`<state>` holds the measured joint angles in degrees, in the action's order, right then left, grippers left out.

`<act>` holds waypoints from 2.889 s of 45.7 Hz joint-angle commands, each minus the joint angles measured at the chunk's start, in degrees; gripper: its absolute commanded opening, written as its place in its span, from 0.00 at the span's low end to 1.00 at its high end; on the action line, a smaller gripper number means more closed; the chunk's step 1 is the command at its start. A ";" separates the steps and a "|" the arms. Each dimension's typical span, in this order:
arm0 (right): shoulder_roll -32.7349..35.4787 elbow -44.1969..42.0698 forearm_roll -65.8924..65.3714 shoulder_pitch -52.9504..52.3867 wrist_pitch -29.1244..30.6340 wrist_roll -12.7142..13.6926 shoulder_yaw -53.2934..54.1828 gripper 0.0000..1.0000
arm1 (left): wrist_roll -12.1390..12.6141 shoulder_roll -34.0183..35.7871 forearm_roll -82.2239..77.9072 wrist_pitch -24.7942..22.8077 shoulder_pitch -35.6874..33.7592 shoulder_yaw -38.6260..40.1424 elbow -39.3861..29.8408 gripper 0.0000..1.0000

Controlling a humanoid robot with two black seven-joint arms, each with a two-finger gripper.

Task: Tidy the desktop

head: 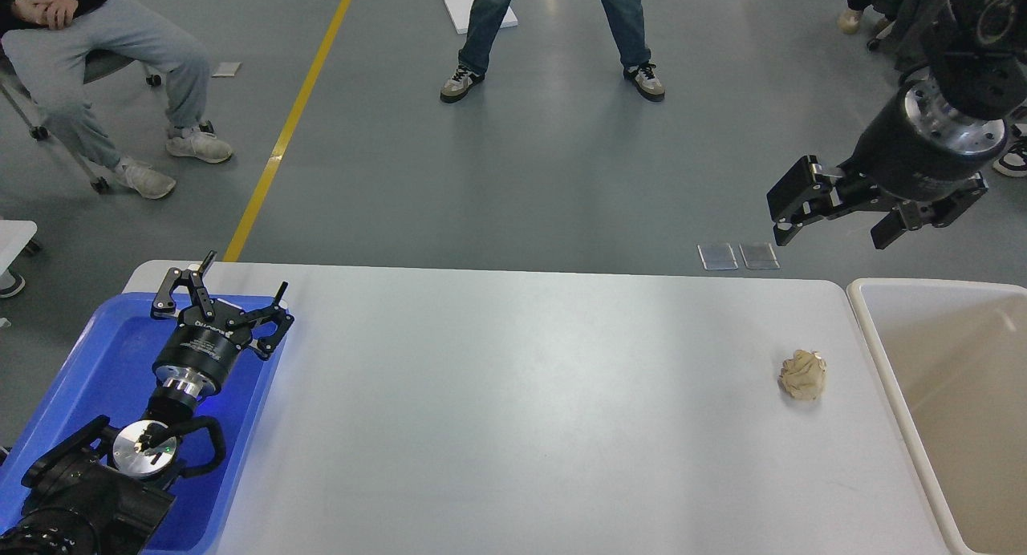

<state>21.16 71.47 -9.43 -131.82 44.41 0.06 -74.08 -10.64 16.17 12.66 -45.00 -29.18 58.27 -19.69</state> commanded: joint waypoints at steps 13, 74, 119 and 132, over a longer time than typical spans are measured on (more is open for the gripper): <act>-0.24 -0.11 -0.59 0.60 -0.38 0.02 0.08 1.00 | 0.00 0.00 0.00 0.00 0.00 0.00 0.00 1.00; -1.30 -21.46 -0.51 38.74 -25.69 0.02 2.28 1.00 | 0.00 0.00 0.00 0.00 0.00 0.00 0.00 1.00; -0.07 -26.03 0.46 48.93 -33.24 0.20 9.83 1.00 | 0.00 0.00 0.00 0.00 0.00 0.00 0.00 1.00; -0.16 -27.17 0.55 52.01 -36.41 0.11 9.83 1.00 | 0.00 0.00 0.00 0.00 0.00 0.09 0.00 1.00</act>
<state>21.10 45.87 -8.98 -82.55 10.73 0.17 -64.47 -10.63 16.17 12.66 -45.00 -29.18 58.27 -19.69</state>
